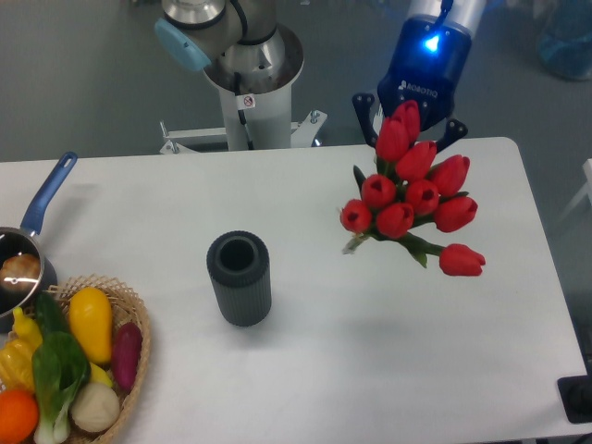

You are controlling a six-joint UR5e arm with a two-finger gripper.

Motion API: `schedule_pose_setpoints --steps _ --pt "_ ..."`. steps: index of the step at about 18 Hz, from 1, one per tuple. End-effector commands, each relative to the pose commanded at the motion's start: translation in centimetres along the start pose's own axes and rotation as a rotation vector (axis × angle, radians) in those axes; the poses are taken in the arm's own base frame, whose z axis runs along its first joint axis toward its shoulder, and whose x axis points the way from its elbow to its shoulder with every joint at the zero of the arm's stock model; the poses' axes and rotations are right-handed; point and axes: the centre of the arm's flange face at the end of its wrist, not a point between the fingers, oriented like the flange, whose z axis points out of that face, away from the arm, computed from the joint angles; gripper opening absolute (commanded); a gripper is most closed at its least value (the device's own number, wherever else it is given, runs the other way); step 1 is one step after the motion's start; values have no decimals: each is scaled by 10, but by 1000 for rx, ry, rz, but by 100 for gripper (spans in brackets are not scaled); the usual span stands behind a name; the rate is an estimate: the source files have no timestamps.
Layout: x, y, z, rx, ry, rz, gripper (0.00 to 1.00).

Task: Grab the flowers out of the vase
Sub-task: 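Carry the tulip bunch up and away from the vase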

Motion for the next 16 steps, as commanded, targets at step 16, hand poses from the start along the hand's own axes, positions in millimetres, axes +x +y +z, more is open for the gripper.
schedule_pose_setpoints --steps 16 --pt "-18 45 40 -528 10 331 5"
